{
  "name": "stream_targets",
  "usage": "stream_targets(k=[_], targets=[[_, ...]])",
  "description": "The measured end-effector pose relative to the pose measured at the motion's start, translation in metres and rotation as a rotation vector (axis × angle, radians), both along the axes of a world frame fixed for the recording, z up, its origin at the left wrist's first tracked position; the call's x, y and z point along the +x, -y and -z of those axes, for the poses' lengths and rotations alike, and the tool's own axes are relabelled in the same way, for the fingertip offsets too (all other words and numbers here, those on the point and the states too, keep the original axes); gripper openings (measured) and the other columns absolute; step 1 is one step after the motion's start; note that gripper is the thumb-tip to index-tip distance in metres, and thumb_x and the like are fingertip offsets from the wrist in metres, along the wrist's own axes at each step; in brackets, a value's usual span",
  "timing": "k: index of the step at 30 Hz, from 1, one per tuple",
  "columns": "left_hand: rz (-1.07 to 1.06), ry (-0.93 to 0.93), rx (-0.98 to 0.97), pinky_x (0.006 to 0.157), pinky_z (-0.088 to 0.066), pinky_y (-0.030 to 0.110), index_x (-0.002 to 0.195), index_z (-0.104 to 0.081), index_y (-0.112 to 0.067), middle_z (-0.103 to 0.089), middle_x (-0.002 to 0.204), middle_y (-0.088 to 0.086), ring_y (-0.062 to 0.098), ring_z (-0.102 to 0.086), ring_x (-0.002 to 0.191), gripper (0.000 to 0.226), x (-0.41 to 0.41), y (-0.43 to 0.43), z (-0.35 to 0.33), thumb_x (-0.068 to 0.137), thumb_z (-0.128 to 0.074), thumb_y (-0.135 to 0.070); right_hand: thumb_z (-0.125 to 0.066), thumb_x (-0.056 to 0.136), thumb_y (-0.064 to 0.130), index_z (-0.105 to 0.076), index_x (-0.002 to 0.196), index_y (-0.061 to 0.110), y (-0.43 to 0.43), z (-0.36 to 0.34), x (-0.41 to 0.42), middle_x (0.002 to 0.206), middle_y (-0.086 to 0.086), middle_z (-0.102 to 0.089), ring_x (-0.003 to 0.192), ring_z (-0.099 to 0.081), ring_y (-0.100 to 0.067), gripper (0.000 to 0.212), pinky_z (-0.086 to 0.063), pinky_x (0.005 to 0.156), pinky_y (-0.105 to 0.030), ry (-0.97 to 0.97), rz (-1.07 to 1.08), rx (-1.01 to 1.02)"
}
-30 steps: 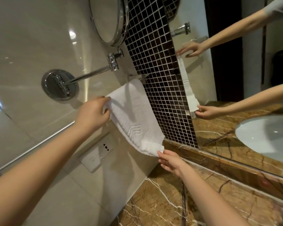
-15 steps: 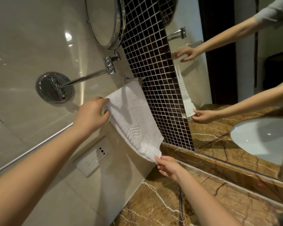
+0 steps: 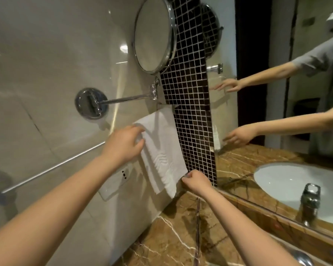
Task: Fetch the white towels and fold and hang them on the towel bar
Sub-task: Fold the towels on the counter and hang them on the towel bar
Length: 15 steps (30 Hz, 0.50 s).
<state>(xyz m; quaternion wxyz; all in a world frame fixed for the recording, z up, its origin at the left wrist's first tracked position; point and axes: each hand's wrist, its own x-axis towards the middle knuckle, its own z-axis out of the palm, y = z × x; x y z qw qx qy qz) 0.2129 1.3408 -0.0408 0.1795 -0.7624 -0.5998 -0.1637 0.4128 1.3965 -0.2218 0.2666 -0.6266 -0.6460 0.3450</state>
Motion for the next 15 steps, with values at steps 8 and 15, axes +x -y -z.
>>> stream_targets(k=[8,15], targets=[[0.0,0.012,0.043,0.082,-0.048,0.038,0.115,-0.062,-0.022,-0.066,0.11,0.006,0.028,-0.06,0.1,0.074,-0.004,0.058,-0.033,0.078,-0.01,-0.058,-0.045,0.095,0.045,-0.05,0.131,0.015,0.06,-0.157,-0.001,0.127,-0.006,-0.057,0.113,-0.056,-0.026,0.048,-0.05,0.09,-0.042,0.422,-0.006,0.475],[0.054,0.114,0.01,0.088,-0.049,0.039,0.123,-0.058,-0.021,-0.063,0.12,0.003,0.025,-0.058,0.109,0.052,-0.01,0.101,-0.061,0.092,-0.028,-0.051,-0.041,0.095,0.047,-0.052,0.13,0.016,0.13,-0.236,-0.011,0.125,-0.009,-0.058,0.114,-0.055,-0.028,0.048,-0.049,0.091,-0.045,0.662,0.057,0.634]])
